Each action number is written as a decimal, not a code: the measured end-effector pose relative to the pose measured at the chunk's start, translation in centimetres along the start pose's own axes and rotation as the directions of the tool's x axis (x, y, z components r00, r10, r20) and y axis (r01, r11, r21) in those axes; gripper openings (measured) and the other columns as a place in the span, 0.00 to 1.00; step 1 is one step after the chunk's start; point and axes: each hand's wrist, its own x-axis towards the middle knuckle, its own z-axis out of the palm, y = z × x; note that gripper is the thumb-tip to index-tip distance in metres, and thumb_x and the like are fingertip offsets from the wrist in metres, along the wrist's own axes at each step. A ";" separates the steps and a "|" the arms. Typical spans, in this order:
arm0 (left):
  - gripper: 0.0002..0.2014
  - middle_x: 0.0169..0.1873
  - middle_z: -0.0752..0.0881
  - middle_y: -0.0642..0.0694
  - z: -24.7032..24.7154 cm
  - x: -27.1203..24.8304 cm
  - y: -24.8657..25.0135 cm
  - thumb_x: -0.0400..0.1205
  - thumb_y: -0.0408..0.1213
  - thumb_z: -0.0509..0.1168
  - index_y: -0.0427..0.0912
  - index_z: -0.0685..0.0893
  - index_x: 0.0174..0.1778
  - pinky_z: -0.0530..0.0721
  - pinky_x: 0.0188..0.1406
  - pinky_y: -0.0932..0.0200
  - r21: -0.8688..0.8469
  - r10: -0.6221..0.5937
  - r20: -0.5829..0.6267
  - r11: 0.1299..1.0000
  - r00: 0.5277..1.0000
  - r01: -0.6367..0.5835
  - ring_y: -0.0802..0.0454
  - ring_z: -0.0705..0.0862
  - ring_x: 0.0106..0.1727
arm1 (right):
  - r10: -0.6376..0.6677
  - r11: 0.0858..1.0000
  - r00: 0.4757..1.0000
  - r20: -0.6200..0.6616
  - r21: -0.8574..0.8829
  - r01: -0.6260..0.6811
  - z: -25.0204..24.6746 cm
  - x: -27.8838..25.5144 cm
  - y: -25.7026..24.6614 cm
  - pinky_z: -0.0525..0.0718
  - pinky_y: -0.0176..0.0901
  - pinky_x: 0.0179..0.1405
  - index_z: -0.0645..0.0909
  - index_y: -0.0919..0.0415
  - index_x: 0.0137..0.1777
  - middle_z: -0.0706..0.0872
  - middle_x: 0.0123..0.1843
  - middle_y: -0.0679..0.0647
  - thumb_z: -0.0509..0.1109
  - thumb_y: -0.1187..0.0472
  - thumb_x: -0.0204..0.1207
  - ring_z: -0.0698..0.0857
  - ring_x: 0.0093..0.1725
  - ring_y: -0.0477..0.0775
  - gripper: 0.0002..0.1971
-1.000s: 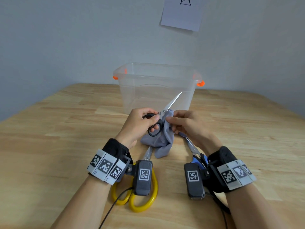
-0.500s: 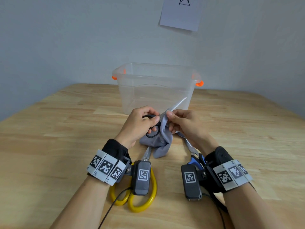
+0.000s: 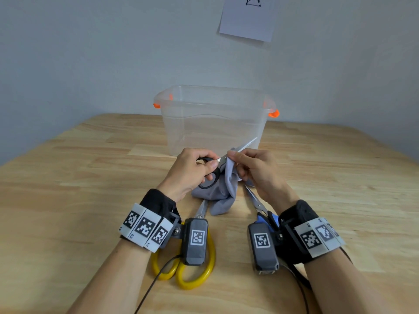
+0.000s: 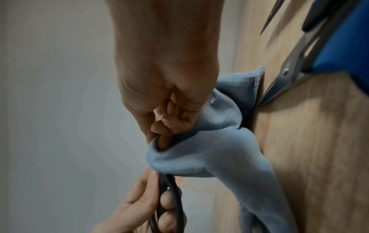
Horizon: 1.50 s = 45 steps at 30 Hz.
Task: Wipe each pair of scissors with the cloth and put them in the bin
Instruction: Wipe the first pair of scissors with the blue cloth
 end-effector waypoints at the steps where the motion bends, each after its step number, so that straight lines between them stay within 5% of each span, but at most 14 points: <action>1: 0.05 0.34 0.83 0.49 0.0 0.0 0.0 0.84 0.29 0.68 0.41 0.88 0.50 0.77 0.28 0.61 -0.001 -0.001 -0.002 1.000 1.000 0.001 0.57 0.82 0.28 | -0.003 1.000 1.000 -0.002 0.005 0.003 -0.1 0.0 0.1 0.69 0.32 0.18 0.79 0.68 0.31 0.75 0.19 0.55 0.74 0.64 0.79 0.71 0.17 0.46 0.15; 18: 0.13 0.32 0.84 0.51 0.0 -0.3 0.4 0.83 0.26 0.68 0.51 0.87 0.41 0.77 0.29 0.63 -0.046 -0.005 -0.016 0.999 1.000 0.005 0.56 0.82 0.28 | -0.058 0.979 0.992 -0.114 0.188 0.079 -1.2 0.8 -0.1 0.77 0.32 0.22 0.83 0.70 0.34 0.80 0.21 0.55 0.72 0.69 0.80 0.76 0.19 0.47 0.12; 32: 0.07 0.33 0.84 0.48 -0.8 -0.1 0.1 0.83 0.27 0.69 0.43 0.88 0.46 0.76 0.25 0.67 -0.071 -0.048 -0.059 0.996 0.997 0.044 0.58 0.81 0.26 | -0.032 0.966 0.950 -0.311 0.236 0.110 -3.0 1.4 -0.1 0.78 0.30 0.23 0.81 0.67 0.34 0.79 0.20 0.52 0.70 0.68 0.81 0.78 0.20 0.44 0.13; 45: 0.04 0.33 0.81 0.44 -0.1 -0.1 0.4 0.85 0.28 0.67 0.37 0.86 0.48 0.80 0.27 0.62 -0.219 0.033 0.011 0.975 0.999 -0.030 0.53 0.81 0.27 | 0.060 0.998 0.997 -0.049 -0.018 -0.061 -2.4 1.4 -0.1 0.71 0.36 0.28 0.81 0.68 0.37 0.74 0.24 0.52 0.69 0.68 0.81 0.71 0.25 0.47 0.10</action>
